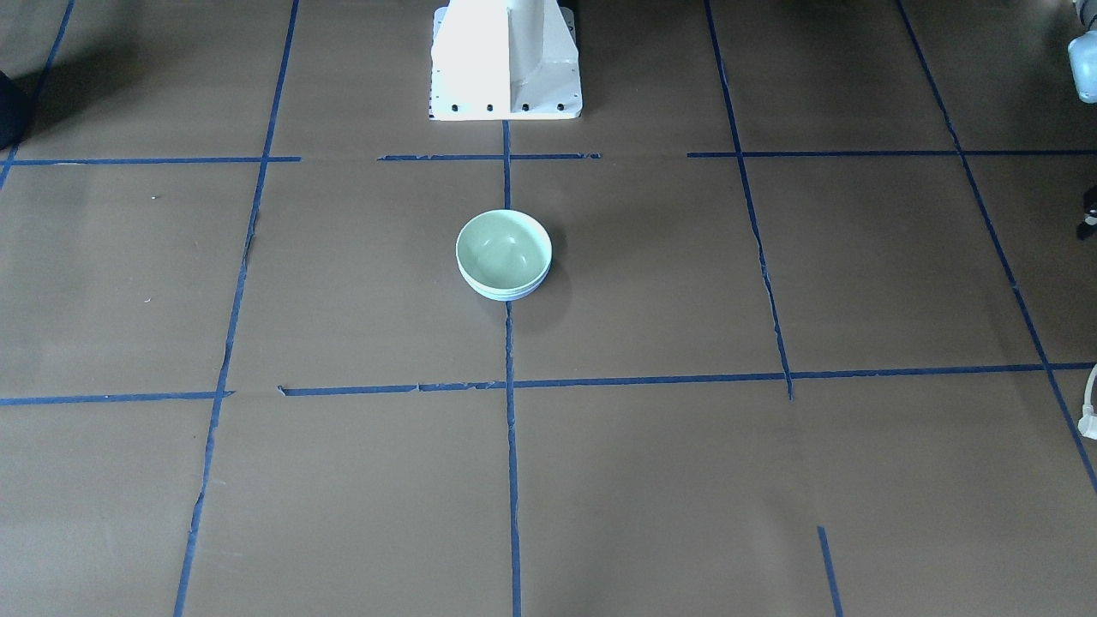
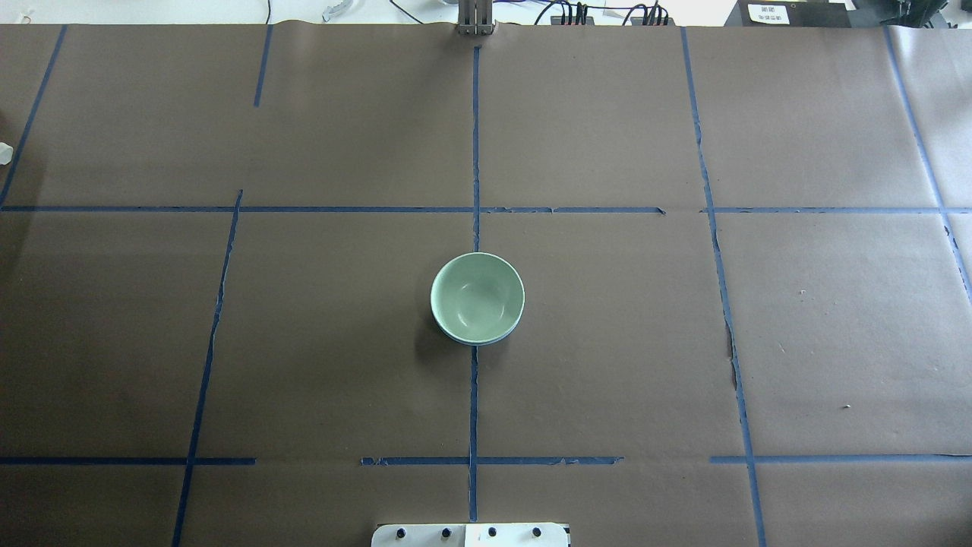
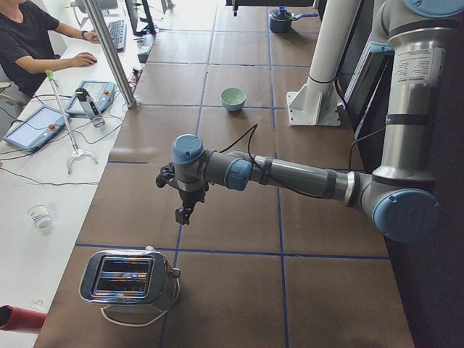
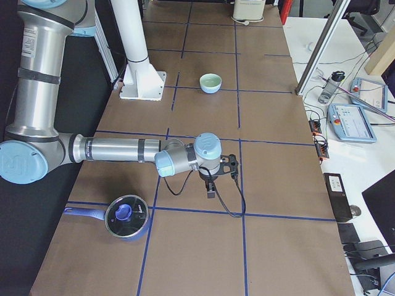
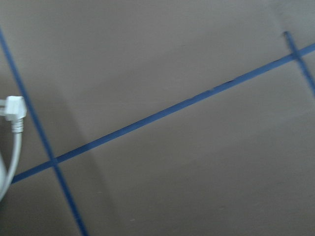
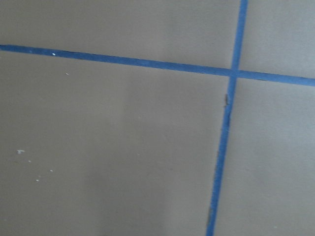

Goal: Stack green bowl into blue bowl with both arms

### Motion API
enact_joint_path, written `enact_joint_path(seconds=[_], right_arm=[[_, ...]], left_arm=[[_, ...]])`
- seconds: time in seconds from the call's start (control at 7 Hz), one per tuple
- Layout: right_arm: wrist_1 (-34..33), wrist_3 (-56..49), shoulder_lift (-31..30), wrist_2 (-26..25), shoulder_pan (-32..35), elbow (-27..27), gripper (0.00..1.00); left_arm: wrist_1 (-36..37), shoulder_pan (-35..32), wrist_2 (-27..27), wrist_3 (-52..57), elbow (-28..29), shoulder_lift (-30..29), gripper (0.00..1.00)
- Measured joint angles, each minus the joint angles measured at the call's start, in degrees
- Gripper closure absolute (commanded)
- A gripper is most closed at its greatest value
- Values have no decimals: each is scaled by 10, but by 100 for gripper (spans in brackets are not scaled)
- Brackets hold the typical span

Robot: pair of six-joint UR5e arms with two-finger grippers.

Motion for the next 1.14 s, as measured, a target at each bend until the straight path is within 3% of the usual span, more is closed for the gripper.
enact_joint_path(seconds=[0.14,0.43,0.71,1.14], right_arm=[[-82,-94,18,-10,34,-2,0],[-153,-164,28,-16,57,-5,0],[-163,-165,29,-13,59,-9,0],[-164,-163,28,-11,59,-11,0]], left_arm=[[36,-25,-3,32,10,-3,0],[91,-44,-17,35,10,-4,0],[107,-46,-60,3,5,2,0],[108,-47,-66,-1,-4,4,0]])
